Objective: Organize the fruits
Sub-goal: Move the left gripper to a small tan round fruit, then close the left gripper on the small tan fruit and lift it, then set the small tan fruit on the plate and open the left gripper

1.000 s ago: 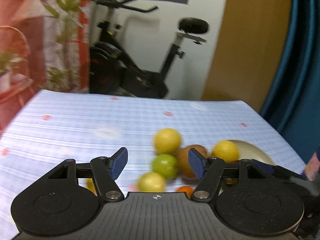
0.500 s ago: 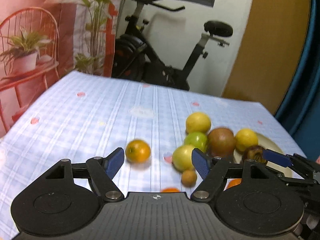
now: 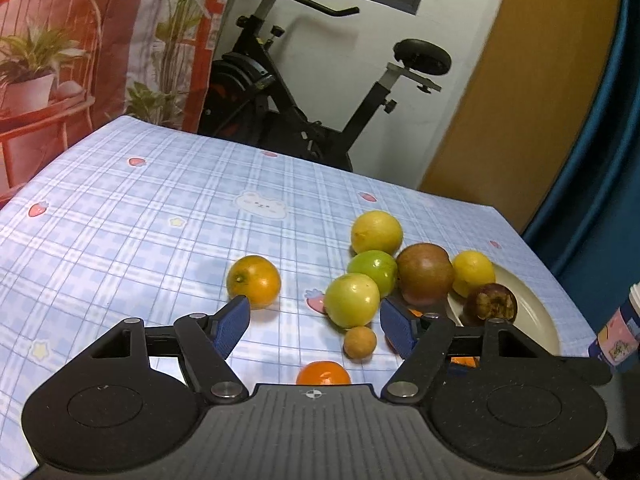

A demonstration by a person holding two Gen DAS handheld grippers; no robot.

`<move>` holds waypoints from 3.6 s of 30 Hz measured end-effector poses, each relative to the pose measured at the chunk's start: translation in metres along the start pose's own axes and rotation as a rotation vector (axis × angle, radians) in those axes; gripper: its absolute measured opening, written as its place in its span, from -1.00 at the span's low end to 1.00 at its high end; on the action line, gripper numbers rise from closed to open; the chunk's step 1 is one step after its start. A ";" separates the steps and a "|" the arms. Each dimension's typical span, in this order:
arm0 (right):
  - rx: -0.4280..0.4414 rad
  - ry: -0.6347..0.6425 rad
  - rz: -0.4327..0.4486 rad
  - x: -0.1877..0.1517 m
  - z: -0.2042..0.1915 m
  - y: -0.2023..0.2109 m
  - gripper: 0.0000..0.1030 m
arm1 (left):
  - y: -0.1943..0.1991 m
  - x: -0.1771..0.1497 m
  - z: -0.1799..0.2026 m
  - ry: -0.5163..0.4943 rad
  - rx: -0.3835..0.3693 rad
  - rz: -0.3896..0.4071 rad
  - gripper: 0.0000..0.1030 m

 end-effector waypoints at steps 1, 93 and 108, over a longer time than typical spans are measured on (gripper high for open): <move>0.004 0.000 -0.005 -0.002 0.000 0.000 -0.55 | -0.001 0.000 0.000 0.002 0.003 0.001 0.40; -0.189 -0.307 0.022 -0.017 0.080 0.036 -0.42 | -0.094 -0.015 0.156 -0.409 -0.243 -0.251 -0.41; -0.180 -0.233 0.172 -0.004 0.066 0.056 -0.34 | -0.036 0.014 0.080 -0.199 -0.147 -0.086 -0.18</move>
Point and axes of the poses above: each gripper's, at about its wrist camera, not at the fingertips, and y roughly against the way its jaws point, z to its right, x to its top, the point moved 4 cm from there along -y, roughly the way its jaws point
